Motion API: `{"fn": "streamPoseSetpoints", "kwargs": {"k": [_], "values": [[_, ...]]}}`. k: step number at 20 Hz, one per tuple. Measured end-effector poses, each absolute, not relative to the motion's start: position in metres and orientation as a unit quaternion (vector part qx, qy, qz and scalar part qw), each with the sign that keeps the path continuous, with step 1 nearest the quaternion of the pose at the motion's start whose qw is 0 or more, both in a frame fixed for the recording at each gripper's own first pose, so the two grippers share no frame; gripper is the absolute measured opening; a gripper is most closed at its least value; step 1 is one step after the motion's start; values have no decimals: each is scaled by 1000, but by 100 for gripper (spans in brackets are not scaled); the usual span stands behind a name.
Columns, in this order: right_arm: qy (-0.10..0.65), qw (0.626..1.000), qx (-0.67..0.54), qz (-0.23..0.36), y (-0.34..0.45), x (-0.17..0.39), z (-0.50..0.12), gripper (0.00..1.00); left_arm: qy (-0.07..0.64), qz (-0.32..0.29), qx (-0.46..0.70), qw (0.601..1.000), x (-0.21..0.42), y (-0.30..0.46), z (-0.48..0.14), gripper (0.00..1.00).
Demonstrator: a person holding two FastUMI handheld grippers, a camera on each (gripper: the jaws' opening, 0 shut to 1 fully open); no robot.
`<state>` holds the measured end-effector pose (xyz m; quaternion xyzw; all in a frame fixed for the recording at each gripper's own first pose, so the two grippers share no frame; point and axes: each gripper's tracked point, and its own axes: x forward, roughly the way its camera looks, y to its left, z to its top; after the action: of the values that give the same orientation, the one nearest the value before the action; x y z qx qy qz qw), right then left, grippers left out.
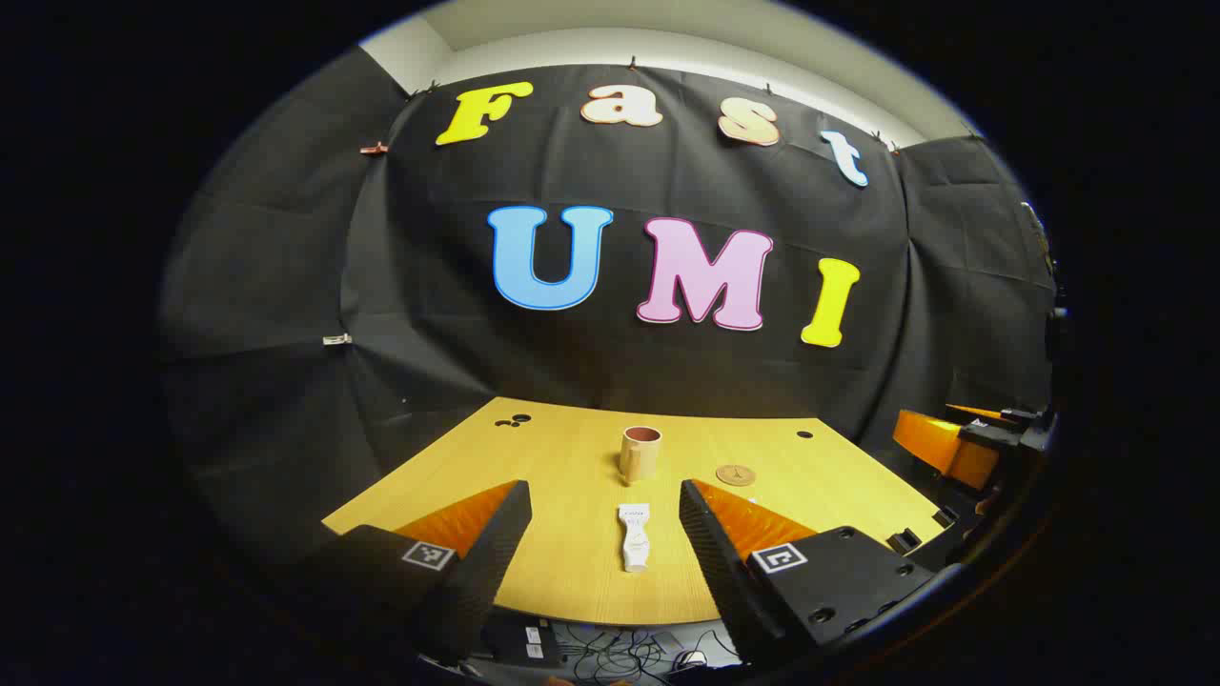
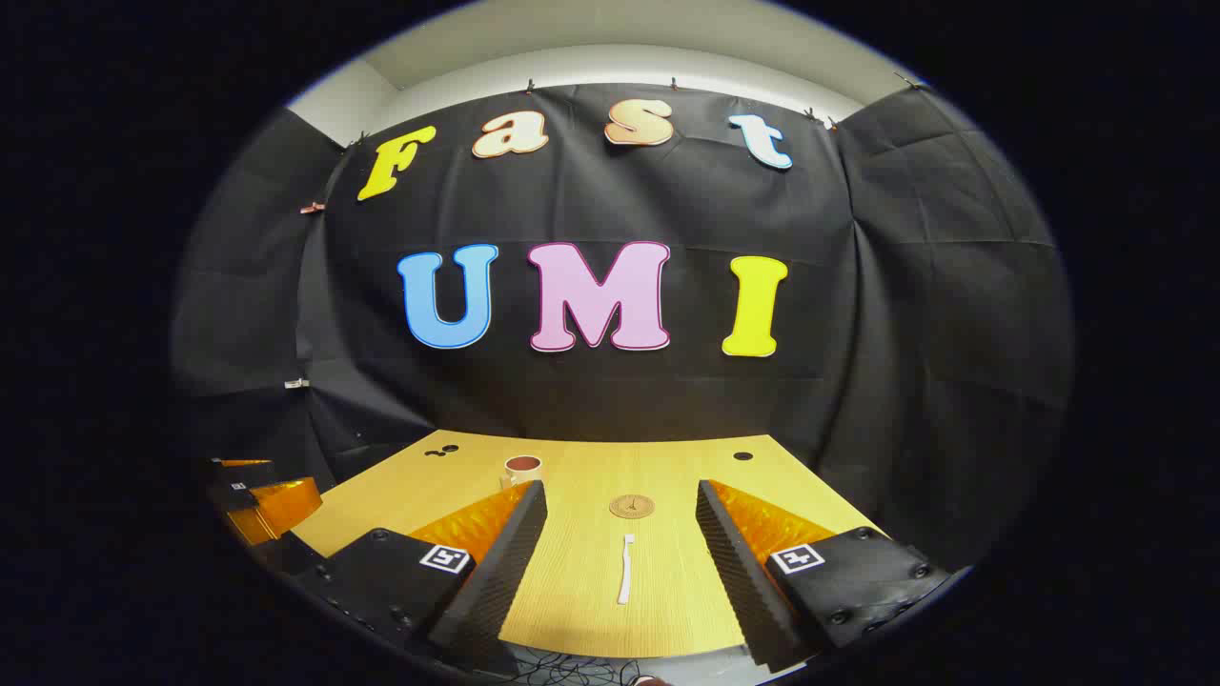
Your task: Put the toothbrush and toothpaste on the desktop into the cup, then pick up the cup and place it on the coaster on the desktop.
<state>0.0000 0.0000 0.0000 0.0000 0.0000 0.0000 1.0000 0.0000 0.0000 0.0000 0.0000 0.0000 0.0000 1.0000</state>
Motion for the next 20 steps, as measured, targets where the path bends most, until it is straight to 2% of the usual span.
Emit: {"fn": "streamPoseSetpoints", "kwargs": {"k": [2, 3, 4, 5, 6, 7, 20], "values": [[2, 1000, 4, -6, -1, 3, -2, 97, -1, -6, 8, 1000, 4, -1, 0, 98], [6, 1000, 4, -7, -1, 4, -5, 89, 0, -11, 12, 1000, 5, -2, -2, 97], [9, 1000, 5, -9, -1, 6, -8, 97, 2, -14, 15, 1000, 6, -3, -2, 97], [10, 1000, 6, -11, -2, 6, -9, 97, 4, -17, 19, 1000, 8, -3, -4, 97], [11, 1000, 7, -13, -3, 8, -10, 89, 6, -19, 23, 1000, 9, -3, -4, 97], [13, 1000, 7, -15, -3, 9, -11, 97, 8, -21, 26, 999, 11, -4, -6, 97], [41, 999, 0, -17, -26, 66, -19, 97, 34, -20, 29, 999, 65, -8, -7, 97]]}}
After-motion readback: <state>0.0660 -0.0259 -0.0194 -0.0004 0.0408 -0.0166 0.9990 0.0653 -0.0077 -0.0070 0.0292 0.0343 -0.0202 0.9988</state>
